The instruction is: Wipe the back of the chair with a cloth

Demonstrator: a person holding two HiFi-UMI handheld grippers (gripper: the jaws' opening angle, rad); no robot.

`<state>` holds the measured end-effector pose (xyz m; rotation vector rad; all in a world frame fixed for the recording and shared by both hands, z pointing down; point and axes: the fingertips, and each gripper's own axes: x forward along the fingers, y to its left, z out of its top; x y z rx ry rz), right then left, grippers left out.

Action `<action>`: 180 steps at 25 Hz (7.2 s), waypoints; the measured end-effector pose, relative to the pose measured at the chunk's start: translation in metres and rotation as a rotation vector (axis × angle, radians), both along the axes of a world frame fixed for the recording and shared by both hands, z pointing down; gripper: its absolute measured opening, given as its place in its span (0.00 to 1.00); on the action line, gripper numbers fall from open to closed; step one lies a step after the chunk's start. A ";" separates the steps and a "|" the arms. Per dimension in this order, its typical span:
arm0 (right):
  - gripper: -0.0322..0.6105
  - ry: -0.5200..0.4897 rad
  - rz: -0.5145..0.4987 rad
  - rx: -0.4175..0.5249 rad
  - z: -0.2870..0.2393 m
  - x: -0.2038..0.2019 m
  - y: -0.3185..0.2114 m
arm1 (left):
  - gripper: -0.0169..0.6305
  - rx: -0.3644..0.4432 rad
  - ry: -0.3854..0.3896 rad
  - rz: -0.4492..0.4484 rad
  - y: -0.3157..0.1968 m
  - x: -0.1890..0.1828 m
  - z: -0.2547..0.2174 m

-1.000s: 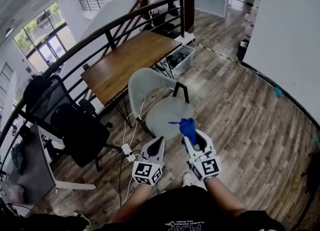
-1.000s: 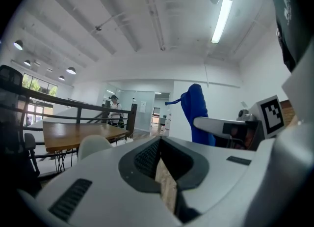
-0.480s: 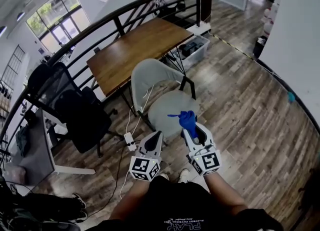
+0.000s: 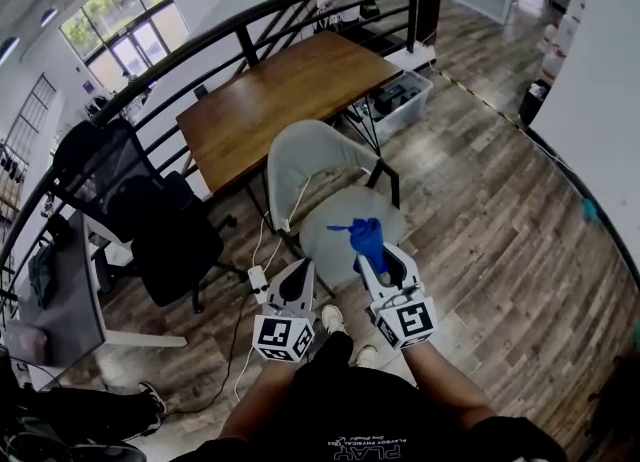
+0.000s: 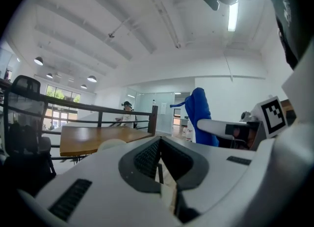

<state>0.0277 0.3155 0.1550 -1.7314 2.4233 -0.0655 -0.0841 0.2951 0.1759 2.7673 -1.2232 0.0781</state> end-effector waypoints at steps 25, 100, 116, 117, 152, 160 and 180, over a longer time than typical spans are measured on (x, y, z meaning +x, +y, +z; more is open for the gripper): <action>0.24 0.075 -0.064 -0.077 -0.001 -0.060 -0.201 | 0.03 -0.024 0.130 -0.099 -0.202 -0.061 -0.008; 0.24 0.036 -0.514 -0.250 0.250 -0.131 -0.512 | 0.03 -0.184 0.086 -0.646 -0.436 -0.066 0.215; 0.24 0.011 -0.374 -0.223 0.258 -0.056 -0.542 | 0.03 -0.170 0.073 -0.597 -0.453 -0.007 0.231; 0.24 0.013 -0.371 -0.218 0.258 -0.053 -0.542 | 0.03 -0.169 0.077 -0.590 -0.453 -0.003 0.233; 0.24 0.108 -0.646 -0.095 0.322 -0.157 -0.443 | 0.03 -0.104 0.045 -0.780 -0.364 -0.089 0.272; 0.24 0.147 -0.720 -0.099 0.332 -0.187 -0.440 | 0.03 -0.124 0.084 -0.805 -0.366 -0.099 0.281; 0.24 0.032 -0.574 -0.095 0.334 -0.163 -0.476 | 0.03 -0.123 0.078 -0.779 -0.381 -0.081 0.305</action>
